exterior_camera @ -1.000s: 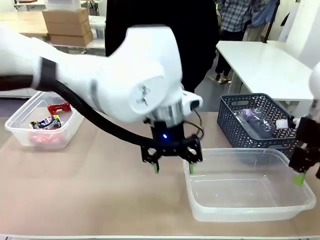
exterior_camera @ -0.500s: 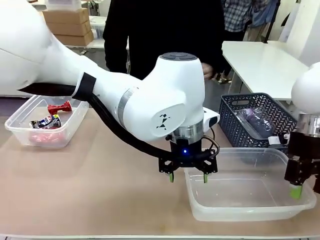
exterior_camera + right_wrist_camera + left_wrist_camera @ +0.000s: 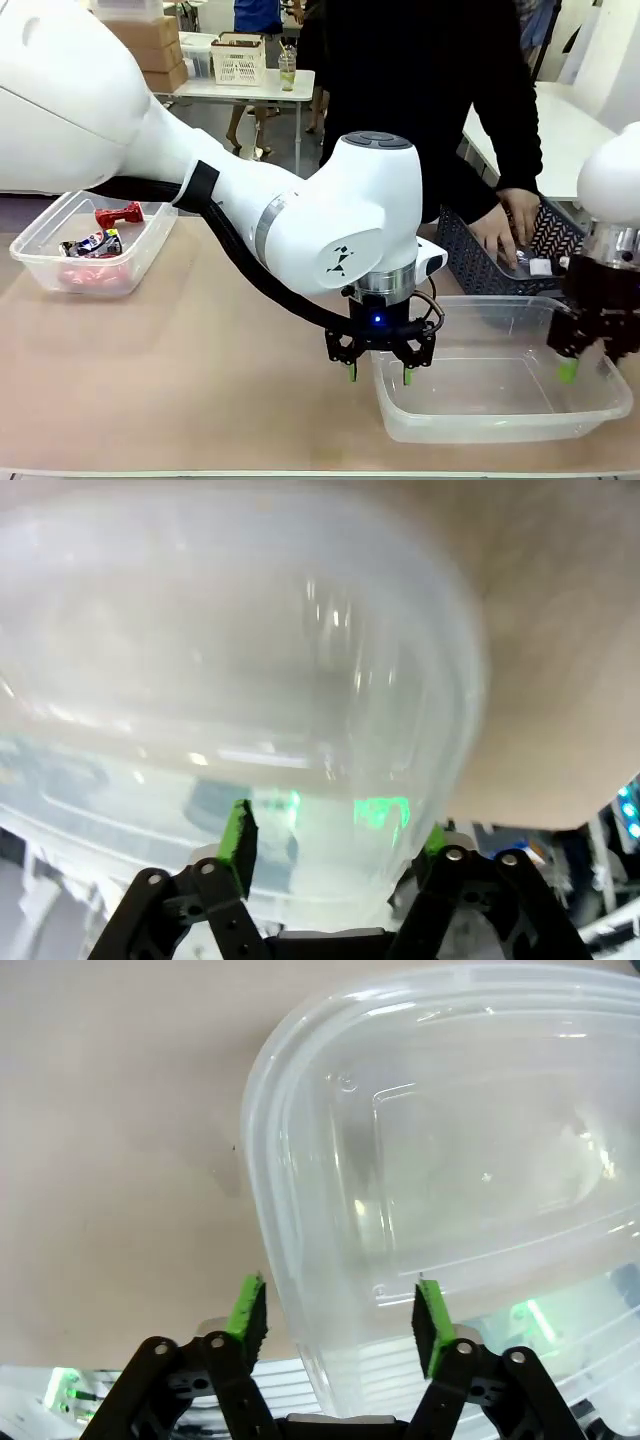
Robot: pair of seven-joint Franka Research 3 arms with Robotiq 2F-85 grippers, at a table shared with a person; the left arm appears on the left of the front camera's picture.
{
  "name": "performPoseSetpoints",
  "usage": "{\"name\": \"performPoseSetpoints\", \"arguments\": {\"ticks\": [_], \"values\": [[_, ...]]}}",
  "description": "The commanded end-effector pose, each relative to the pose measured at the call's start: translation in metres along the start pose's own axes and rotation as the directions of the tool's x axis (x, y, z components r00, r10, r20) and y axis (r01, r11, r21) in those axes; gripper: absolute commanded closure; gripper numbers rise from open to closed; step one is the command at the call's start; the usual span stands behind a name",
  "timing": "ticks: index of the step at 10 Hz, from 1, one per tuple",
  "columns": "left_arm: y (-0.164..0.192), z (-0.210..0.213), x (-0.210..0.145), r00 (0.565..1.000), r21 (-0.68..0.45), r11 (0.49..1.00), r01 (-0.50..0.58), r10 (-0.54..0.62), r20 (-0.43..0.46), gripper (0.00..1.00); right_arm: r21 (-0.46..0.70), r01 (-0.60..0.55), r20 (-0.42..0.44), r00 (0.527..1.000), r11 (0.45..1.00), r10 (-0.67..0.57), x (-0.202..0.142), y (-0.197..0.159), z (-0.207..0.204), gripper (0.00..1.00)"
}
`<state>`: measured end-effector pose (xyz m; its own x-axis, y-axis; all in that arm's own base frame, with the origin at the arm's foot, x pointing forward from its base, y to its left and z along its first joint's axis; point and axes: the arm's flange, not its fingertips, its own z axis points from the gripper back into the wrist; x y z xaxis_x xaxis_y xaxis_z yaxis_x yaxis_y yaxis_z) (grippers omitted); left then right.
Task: Sort the waste into each basket.
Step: Pick up the Organizing box on the right side of the table and lift it.
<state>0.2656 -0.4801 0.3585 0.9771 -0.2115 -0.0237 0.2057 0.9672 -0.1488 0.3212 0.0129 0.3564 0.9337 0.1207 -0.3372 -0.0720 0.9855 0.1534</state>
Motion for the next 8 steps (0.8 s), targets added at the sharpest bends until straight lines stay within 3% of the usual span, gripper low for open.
{"name": "performPoseSetpoints", "arguments": {"ticks": [1, 2, 3, 4, 5, 8], "values": [[-0.0032, 0.0075, 0.0044, 1.000, 0.005, 1.000, 0.007, -0.007, 0.028, 1.00, 0.016, 0.060, 0.096, 0.993, 0.998, -0.062, -0.0252, 0.0018, -0.0312, 1.00], [-0.0016, 0.0086, 0.0052, 0.999, -0.003, 1.000, 0.002, -0.002, 0.040, 0.77, -0.004, 0.054, 0.075, 0.996, 0.999, -0.054, -0.0269, 0.0002, -0.0319, 1.00], [-0.0006, 0.0086, 0.0057, 0.999, -0.009, 1.000, 0.004, -0.004, 0.038, 0.87, -0.012, 0.042, 0.065, 0.997, 0.999, -0.041, -0.0275, -0.0012, -0.0322, 1.00], [-0.0004, 0.0084, 0.0060, 1.000, -0.012, 1.000, 0.008, -0.007, 0.030, 1.00, -0.032, 0.052, 0.044, 0.998, 0.998, -0.051, -0.0267, -0.0023, -0.0335, 0.92], [-0.0003, 0.0076, 0.0058, 1.000, -0.015, 1.000, 0.017, -0.016, 0.021, 1.00, -0.055, 0.065, 0.039, 0.997, 0.996, -0.062, -0.0262, -0.0024, -0.0348, 1.00], [0.0041, 0.0095, 0.0077, 0.999, -0.041, 0.998, 0.039, -0.040, -0.029, 1.00, -0.063, 0.066, 0.033, 0.997, 0.996, -0.064, -0.0254, -0.0021, -0.0352, 1.00]]}}
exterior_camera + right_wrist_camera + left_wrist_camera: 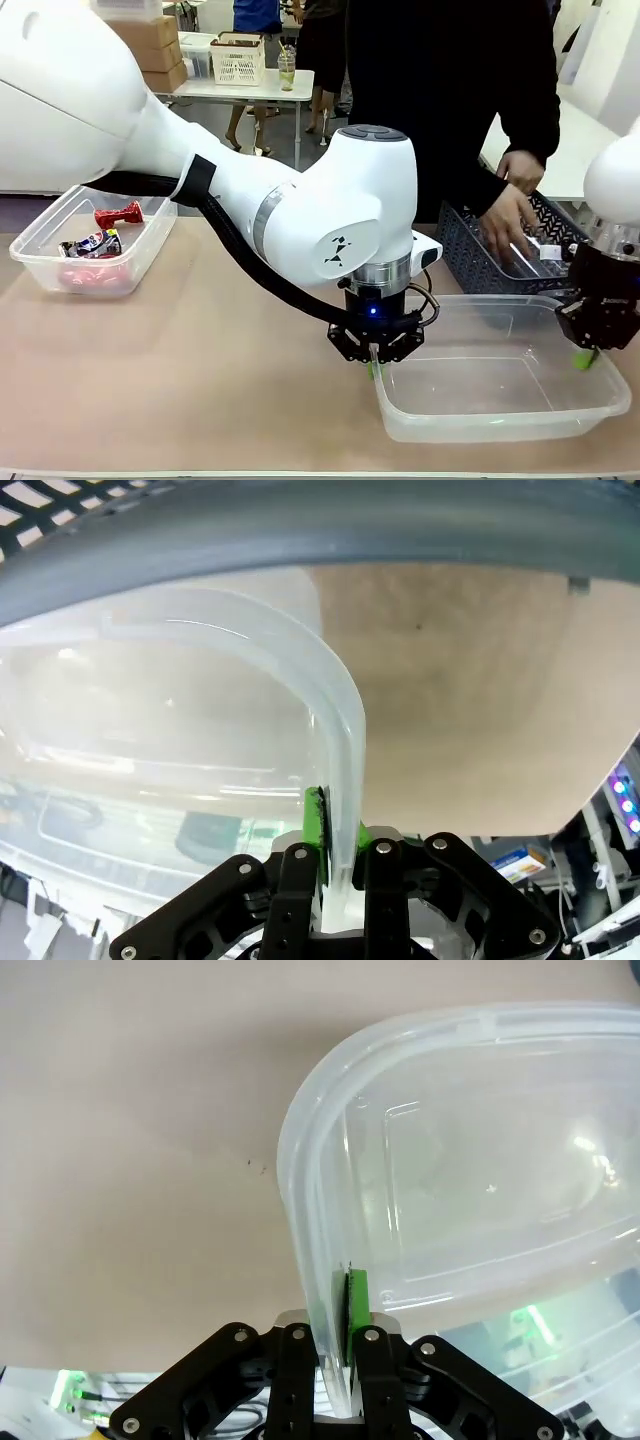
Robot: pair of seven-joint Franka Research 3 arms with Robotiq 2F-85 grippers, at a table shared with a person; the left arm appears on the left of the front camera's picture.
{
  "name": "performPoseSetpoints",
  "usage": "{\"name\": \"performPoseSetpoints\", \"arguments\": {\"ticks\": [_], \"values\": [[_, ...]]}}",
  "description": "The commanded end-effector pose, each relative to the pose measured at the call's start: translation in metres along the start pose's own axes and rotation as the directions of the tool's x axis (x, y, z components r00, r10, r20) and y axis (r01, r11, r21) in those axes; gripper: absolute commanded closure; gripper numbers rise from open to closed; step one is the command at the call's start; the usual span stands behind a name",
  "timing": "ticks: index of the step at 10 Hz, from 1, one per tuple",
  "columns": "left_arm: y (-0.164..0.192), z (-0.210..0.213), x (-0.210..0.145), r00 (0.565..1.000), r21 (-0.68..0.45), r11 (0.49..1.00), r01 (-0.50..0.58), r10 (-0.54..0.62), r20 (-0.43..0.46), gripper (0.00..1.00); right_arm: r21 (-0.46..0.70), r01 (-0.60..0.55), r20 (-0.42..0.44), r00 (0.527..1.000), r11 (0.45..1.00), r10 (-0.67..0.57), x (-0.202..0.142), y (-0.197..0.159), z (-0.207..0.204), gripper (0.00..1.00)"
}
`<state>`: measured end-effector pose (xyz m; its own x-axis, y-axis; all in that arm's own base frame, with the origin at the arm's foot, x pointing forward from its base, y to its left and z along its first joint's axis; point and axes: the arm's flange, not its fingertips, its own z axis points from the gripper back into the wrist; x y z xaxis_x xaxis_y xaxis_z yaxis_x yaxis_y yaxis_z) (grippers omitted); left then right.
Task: Sort the waste into each basket.
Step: Pick up the Organizing box on the right side of the table and lift it.
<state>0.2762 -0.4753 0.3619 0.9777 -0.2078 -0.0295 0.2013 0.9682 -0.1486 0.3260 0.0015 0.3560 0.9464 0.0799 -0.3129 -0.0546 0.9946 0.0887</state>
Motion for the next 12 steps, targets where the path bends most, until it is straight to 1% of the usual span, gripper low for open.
{"name": "performPoseSetpoints", "arguments": {"ticks": [1, 2, 3, 4, 5, 6, 7, 8, 9, 10, 11, 12], "values": [[0.001, 0.010, -0.001, 0.996, -0.063, 0.996, 0.064, -0.067, -0.051, 1.00, -0.017, 0.041, 0.001, 0.999, 0.999, -0.041, -0.032, 0.009, -0.034, 1.00], [0.006, 0.021, -0.003, 0.995, -0.084, 0.993, 0.084, -0.088, -0.045, 1.00, -0.005, 0.057, 0.019, 0.998, 0.998, -0.057, -0.036, 0.007, -0.028, 1.00], [0.015, 0.042, -0.007, 0.993, -0.102, 0.989, 0.108, -0.111, -0.032, 1.00, 0.009, 0.083, 0.037, 0.996, 0.996, -0.083, -0.044, 0.007, -0.018, 1.00], [0.024, 0.066, -0.013, 0.991, -0.127, 0.984, 0.128, -0.131, -0.017, 1.00, 0.010, 0.106, 0.042, 0.993, 0.994, -0.106, -0.054, 0.007, -0.004, 1.00], [0.033, 0.089, -0.021, 0.990, -0.116, 0.984, 0.134, -0.137, -0.018, 1.00, 0.013, 0.130, 0.052, 0.990, 0.991, -0.131, -0.063, 0.005, 0.018, 1.00], [0.044, 0.107, -0.028, 0.989, -0.120, 0.982, 0.149, -0.148, 0.012, 1.00, 0.026, 0.132, 0.107, 0.985, 0.991, -0.134, -0.063, 0.006, 0.040, 1.00], [0.057, 0.120, -0.033, 0.990, -0.117, 0.984, 0.133, -0.126, 0.062, 1.00, 0.049, 0.097, 0.133, 0.986, 0.994, -0.103, -0.056, 0.015, 0.063, 1.00], [0.069, 0.128, -0.042, 0.989, -0.101, 0.986, 0.135, -0.127, 0.081, 1.00, 0.120, 0.056, 0.140, 0.987, 0.991, -0.073, -0.048, 0.024, 0.086, 1.00], [0.085, 0.135, -0.050, 0.988, -0.058, 0.992, 0.116, -0.109, 0.108, 1.00, 0.190, 0.030, 0.147, 0.987, 0.981, -0.058, -0.037, 0.037, 0.110, 1.00], [0.106, 0.141, -0.056, 0.988, -0.021, 0.997, 0.075, -0.071, 0.139, 1.00, 0.231, -0.027, 0.129, 0.992, 0.973, -0.003, -0.026, 0.055, 0.131, 1.00], [0.134, 0.153, -0.061, 0.987, -0.022, 1.000, -0.001, 0.005, 0.158, 1.00, 0.224, -0.059, 0.103, 0.994, 0.973, 0.037, -0.011, 0.078, 0.146, 1.00], [0.159, 0.165, -0.065, 0.981, -0.034, 0.998, -0.059, 0.064, 0.184, 1.00, 0.211, -0.058, 0.083, 0.996, 0.976, 0.041, 0.003, 0.101, 0.154, 1.00]]}}
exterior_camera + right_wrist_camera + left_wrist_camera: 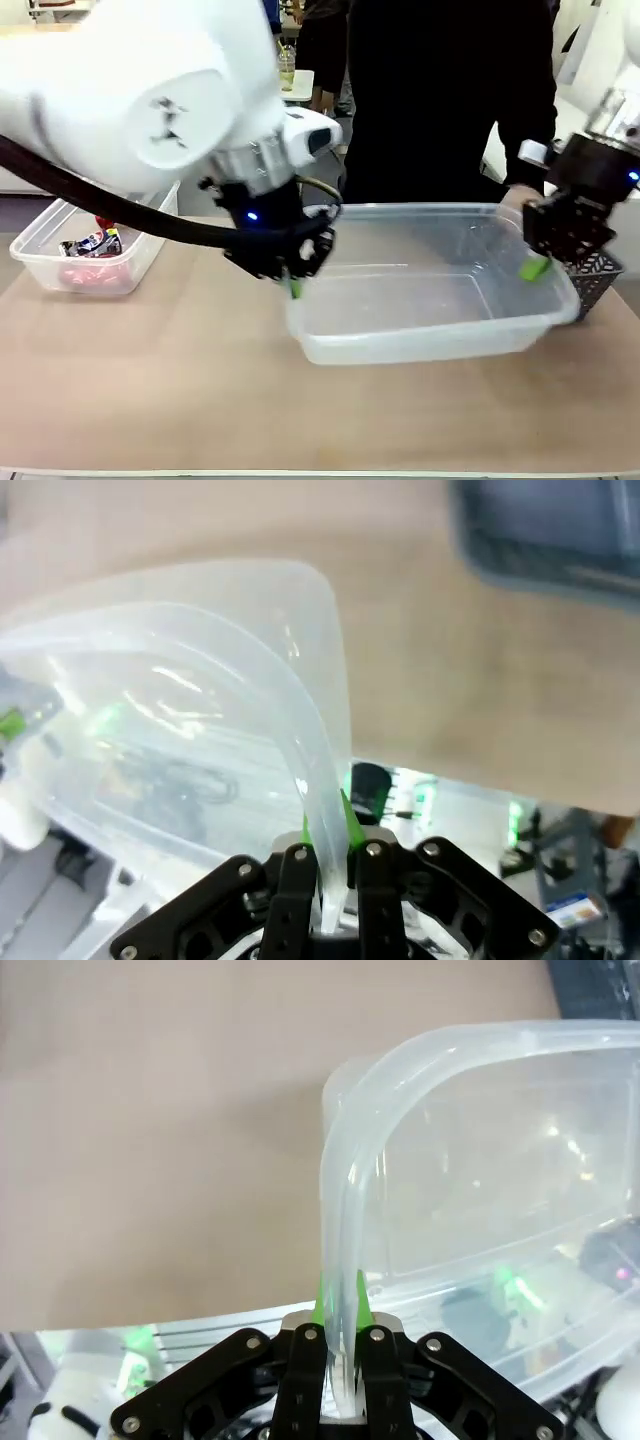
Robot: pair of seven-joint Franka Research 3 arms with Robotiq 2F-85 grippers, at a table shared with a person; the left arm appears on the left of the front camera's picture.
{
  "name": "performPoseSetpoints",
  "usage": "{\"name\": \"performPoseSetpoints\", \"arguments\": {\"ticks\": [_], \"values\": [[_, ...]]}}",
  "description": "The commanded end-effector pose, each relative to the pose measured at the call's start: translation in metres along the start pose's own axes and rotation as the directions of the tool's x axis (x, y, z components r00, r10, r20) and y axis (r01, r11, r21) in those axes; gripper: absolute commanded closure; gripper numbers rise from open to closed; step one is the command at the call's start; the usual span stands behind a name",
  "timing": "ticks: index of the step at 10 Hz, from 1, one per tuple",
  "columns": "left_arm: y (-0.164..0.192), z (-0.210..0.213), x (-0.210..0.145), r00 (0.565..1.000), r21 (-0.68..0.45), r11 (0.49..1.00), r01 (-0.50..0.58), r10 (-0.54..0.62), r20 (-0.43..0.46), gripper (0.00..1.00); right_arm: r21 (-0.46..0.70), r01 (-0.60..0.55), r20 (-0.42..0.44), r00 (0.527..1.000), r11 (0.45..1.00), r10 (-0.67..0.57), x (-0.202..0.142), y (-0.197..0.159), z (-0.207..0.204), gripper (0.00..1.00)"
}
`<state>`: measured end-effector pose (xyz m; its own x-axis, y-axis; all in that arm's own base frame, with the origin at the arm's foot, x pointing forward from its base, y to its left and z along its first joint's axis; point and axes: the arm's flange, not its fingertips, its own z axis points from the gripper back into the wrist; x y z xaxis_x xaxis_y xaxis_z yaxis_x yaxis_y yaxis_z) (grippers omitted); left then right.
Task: Sort the waste into each basket.
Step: Pick up the Organizing box on the right side of the table and lift it, then offer the picked Organizing box to the human.
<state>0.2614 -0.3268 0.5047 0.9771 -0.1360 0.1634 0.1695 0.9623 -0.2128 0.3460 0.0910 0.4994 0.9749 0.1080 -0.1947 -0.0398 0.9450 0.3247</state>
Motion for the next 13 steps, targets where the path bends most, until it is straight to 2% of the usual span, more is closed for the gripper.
{"name": "performPoseSetpoints", "arguments": {"ticks": [1, 2, 3, 5, 7, 8, 9, 13], "values": [[0.065, 0.024, -0.010, 0.996, 0.048, 0.995, -0.083, 0.083, 0.019, 1.00, -0.044, -0.002, -0.069, 0.998, 0.999, -0.001, 0.034, 0.027, 0.008, 1.00], [0.088, 0.036, -0.002, 0.993, 0.053, 0.992, -0.113, 0.112, 0.021, 1.00, -0.062, -0.007, -0.084, 0.996, 0.998, 0.002, 0.041, 0.050, -0.001, 1.00], [0.106, 0.037, 0.009, 0.992, 0.158, 0.980, -0.125, 0.124, 0.014, 1.00, -0.054, 0.011, -0.085, 0.996, 0.998, -0.015, 0.046, 0.069, -0.009, 1.00], [0.130, 0.019, 0.038, 0.992, 0.161, 0.981, -0.108, 0.116, -0.042, 1.00, -0.009, 0.057, -0.092, 0.994, 0.998, -0.058, 0.051, 0.090, -0.020, 1.00], [0.131, 0.004, 0.049, 0.996, 0.133, 0.990, -0.056, 0.065, -0.067, 1.00, -0.027, 0.184, -0.027, 0.982, 0.983, -0.185, 0.061, 0.090, -0.034, 1.00], [0.115, 0.017, 0.033, 0.990, 0.089, 0.987, -0.135, 0.138, -0.028, 1.00, -0.094, 0.286, 0.035, 0.958, 0.954, -0.284, 0.078, 0.078, -0.050, 1.00], [0.115, 0.017, 0.033, 0.990, 0.089, 0.987, -0.135, 0.138, -0.028, 1.00, -0.008, 0.098, -0.076, 0.992, 0.995, -0.098, 0.056, 0.107, -0.039, 1.00], [0.115, 0.017, 0.033, 0.990, 0.089, 0.987, -0.135, 0.138, -0.028, 1.00, -0.008, 0.098, -0.076, 0.992, 0.995, -0.098, 0.056, 0.107, -0.039, 1.00]]}}
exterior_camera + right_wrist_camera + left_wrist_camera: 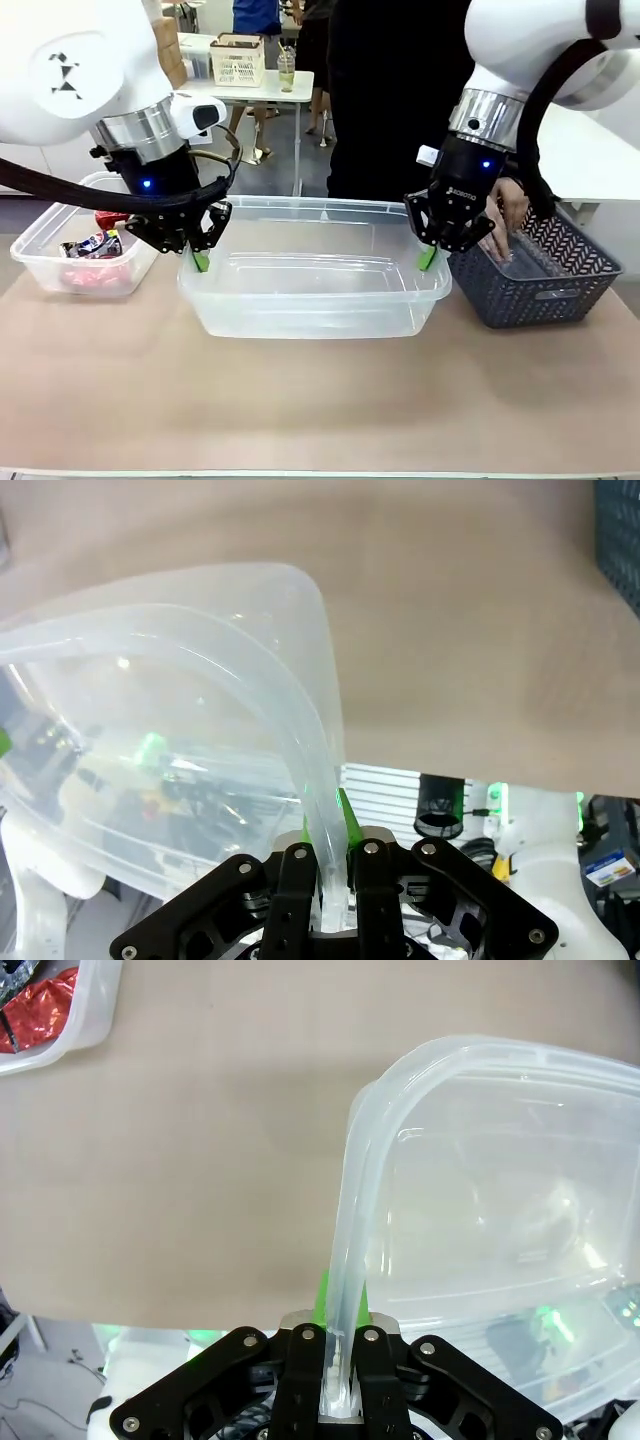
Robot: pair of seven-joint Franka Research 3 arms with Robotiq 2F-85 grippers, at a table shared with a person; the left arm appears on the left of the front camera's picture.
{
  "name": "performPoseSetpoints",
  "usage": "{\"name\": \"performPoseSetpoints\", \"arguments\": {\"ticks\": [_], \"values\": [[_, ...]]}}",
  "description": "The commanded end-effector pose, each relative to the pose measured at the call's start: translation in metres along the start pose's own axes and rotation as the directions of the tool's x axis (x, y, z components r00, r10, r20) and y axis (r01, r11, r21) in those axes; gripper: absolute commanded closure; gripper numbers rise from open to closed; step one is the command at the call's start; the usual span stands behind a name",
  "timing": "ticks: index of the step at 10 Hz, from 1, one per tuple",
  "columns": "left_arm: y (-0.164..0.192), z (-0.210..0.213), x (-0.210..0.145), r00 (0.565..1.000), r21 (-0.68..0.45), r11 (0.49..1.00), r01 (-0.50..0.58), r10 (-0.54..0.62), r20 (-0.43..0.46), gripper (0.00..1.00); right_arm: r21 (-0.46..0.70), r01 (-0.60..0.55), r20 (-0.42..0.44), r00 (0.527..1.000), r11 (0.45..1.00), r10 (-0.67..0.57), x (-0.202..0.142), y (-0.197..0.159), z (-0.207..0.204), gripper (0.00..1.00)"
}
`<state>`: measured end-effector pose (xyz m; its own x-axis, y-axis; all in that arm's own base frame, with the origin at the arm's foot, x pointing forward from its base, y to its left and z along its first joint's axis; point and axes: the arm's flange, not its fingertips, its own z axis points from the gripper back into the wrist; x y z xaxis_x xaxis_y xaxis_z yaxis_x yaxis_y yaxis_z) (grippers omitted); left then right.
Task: Sort the waste into each basket.
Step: Offer the picked Organizing box to the human.
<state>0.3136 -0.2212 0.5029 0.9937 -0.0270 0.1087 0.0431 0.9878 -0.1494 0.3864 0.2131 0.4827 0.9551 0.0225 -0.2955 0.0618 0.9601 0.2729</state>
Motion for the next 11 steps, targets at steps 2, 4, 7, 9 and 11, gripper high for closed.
{"name": "performPoseSetpoints", "arguments": {"ticks": [2, 4, 7, 9, 11], "values": [[0.0044, -0.0002, -0.0033, 1.000, 0.005, 1.000, -0.019, 0.019, -0.001, 1.00, 0.021, -0.014, -0.004, 1.000, 1.000, 0.014, 0.0002, -0.0013, 0.0049, 1.00], [0.0044, -0.0002, -0.0033, 1.000, 0.005, 1.000, -0.019, 0.019, -0.001, 1.00, 0.021, -0.014, -0.004, 1.000, 1.000, 0.014, 0.0002, -0.0013, 0.0049, 1.00], [0.0044, -0.0002, -0.0033, 1.000, 0.005, 1.000, -0.019, 0.019, -0.001, 1.00, 0.021, -0.014, -0.004, 1.000, 1.000, 0.014, 0.0002, -0.0013, 0.0049, 1.00], [0.0044, -0.0002, -0.0033, 1.000, 0.005, 1.000, -0.019, 0.019, -0.001, 1.00, 0.021, -0.014, -0.004, 1.000, 1.000, 0.014, 0.0002, -0.0013, 0.0049, 1.00], [0.0044, -0.0002, -0.0033, 1.000, 0.005, 1.000, -0.019, 0.019, -0.001, 1.00, 0.021, -0.014, -0.004, 1.000, 1.000, 0.014, 0.0002, -0.0013, 0.0049, 1.00]]}}
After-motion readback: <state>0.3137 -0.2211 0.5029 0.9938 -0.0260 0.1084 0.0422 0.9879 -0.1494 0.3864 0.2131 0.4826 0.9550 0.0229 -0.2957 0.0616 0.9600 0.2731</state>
